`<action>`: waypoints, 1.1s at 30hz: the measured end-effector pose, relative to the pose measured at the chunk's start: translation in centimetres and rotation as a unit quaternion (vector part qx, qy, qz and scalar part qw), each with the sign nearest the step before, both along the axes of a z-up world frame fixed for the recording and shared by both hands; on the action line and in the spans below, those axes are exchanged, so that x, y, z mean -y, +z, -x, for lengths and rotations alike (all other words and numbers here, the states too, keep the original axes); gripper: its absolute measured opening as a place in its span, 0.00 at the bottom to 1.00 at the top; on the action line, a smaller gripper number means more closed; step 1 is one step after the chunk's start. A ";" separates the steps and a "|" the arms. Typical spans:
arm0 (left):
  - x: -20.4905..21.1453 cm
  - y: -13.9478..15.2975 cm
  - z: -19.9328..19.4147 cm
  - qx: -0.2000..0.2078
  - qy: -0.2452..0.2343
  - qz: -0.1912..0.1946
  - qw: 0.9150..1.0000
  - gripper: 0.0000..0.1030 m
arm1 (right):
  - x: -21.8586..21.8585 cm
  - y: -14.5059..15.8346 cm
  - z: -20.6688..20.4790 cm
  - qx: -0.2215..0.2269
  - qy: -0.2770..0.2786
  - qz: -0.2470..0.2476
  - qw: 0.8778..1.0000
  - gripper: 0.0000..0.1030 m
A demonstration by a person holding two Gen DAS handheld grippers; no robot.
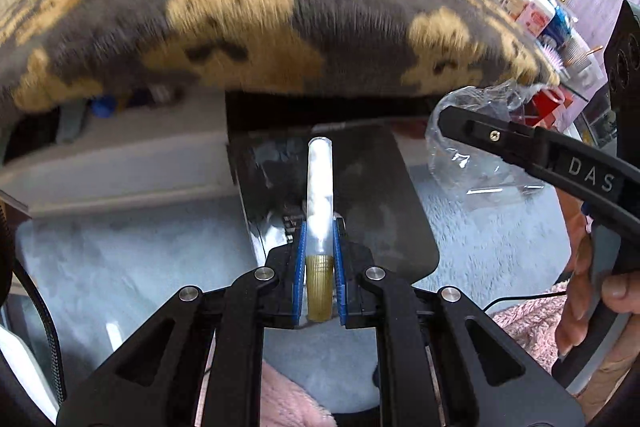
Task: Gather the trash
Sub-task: 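Move both tools over the metal bin and release the tube and bag, then grasp the pill blister pack with the left tool while the right tool grasps the white-green packet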
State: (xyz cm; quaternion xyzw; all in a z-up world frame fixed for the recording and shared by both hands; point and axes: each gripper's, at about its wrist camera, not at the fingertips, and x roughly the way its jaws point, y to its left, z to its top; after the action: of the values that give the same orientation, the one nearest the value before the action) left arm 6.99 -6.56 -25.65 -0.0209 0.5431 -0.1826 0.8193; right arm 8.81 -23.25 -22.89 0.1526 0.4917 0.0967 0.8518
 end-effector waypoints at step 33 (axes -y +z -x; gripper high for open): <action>-1.5 -0.6 -0.7 0.001 0.019 -0.017 1.000 0.92 | 3.9 -1.9 -0.5 -0.030 -0.071 0.044 0.996 0.97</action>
State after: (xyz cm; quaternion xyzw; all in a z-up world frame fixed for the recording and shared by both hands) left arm 7.71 -5.04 -26.28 -0.0174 0.5444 -0.1575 0.8237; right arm 9.35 -27.11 -24.79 0.1523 0.5087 0.0093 0.8473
